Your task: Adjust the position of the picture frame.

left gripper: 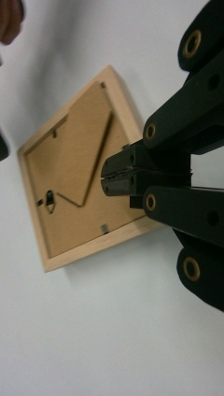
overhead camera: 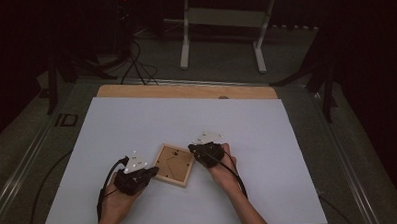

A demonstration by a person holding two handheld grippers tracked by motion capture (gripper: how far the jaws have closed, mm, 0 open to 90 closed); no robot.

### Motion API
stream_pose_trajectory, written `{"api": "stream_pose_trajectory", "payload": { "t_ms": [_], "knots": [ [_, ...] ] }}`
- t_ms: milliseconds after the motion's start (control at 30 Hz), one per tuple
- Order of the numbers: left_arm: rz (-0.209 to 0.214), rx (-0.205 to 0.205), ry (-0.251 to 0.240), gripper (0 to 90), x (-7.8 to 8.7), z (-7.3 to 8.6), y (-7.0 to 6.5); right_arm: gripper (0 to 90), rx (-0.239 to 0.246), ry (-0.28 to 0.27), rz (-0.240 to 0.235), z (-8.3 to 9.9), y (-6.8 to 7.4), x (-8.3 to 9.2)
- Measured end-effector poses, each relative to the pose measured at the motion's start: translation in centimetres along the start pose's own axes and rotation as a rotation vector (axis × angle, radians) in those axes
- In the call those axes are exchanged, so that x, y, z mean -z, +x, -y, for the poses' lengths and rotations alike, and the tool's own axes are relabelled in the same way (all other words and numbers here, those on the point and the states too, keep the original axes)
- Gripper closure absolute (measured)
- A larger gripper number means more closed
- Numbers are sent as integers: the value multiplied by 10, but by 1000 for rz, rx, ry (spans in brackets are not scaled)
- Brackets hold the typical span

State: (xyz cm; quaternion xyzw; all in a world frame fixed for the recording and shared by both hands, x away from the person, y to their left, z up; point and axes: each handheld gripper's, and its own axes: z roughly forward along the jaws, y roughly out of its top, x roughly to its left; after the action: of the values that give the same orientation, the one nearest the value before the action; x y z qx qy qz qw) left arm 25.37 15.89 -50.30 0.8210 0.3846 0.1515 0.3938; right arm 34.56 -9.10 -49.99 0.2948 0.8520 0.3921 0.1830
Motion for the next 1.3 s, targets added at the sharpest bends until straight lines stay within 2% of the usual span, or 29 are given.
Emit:
{"api": "stream_pose_trajectory", "payload": {
  "t_ms": [267, 433, 800, 1300],
  "knots": [
    [16, -41, 78, 898, 1, 15, -9, 896, -1, 41, 8, -3, -4, -14],
    [7, -71, 129, 899, -6, 18, -12, 896, -4, 56, 15, -1, -6, -19],
    [3, -74, 149, 898, -14, 16, -7, 897, -13, 89, 28, 1, -10, -23],
    [-14, -79, 160, 898, -26, 8, -10, 899, -10, 106, 38, 5, -11, -15]
  ]
}}
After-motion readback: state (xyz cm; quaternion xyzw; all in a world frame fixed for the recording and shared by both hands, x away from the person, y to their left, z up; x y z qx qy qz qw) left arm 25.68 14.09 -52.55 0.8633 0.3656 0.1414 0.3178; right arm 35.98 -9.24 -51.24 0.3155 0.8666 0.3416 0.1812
